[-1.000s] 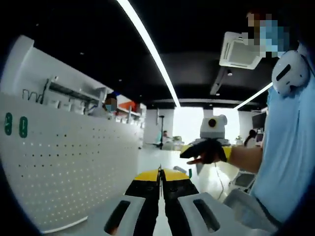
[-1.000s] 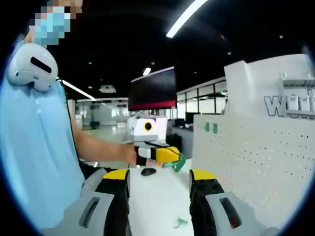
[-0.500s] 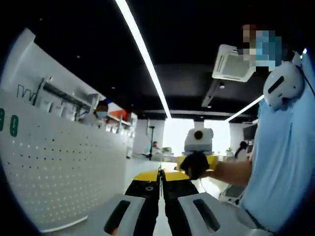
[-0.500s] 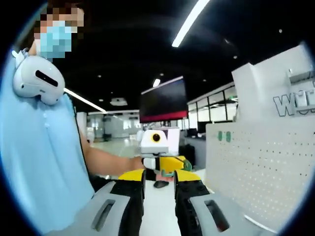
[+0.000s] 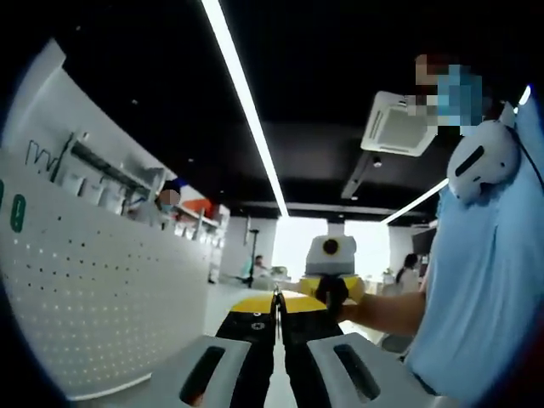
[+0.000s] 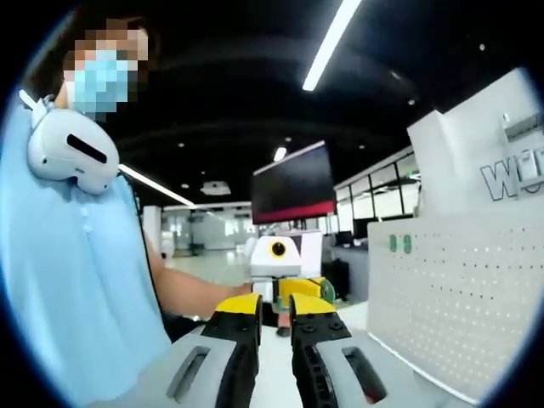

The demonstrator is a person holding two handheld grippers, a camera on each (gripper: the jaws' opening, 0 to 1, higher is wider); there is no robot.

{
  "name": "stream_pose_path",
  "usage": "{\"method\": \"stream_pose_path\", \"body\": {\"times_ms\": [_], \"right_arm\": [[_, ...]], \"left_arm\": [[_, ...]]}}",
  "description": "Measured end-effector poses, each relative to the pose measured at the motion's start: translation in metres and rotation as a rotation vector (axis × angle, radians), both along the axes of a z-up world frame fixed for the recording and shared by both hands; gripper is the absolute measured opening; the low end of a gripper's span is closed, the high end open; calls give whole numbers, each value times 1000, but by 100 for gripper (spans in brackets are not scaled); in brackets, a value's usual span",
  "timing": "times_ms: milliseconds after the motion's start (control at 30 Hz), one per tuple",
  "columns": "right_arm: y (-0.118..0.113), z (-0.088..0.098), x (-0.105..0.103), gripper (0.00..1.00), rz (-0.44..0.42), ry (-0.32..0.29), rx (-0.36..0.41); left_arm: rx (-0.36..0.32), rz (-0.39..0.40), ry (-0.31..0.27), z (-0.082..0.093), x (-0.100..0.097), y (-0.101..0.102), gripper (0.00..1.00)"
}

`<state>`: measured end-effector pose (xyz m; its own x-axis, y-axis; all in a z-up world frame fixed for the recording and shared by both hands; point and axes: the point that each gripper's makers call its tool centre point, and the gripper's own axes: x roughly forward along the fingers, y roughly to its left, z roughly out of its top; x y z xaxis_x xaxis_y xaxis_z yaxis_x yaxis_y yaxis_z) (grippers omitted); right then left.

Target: Insert the hook assembly into the mounting plate slot until the hook locks in place.

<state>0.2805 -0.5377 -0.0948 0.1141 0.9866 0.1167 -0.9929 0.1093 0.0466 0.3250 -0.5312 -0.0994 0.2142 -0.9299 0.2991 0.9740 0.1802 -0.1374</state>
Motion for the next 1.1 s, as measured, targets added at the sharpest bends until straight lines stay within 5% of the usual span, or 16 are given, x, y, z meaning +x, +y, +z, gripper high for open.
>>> {"method": "stream_pose_path", "body": {"times_ms": [633, 1100], "right_arm": [[3, 10, -2, 3, 36, -6, 37], [4, 6, -2, 1, 45, 18, 8]], "left_arm": [[-99, -29, 29, 11, -5, 0, 1], [-86, -18, -3, 8, -5, -1, 2]]}}
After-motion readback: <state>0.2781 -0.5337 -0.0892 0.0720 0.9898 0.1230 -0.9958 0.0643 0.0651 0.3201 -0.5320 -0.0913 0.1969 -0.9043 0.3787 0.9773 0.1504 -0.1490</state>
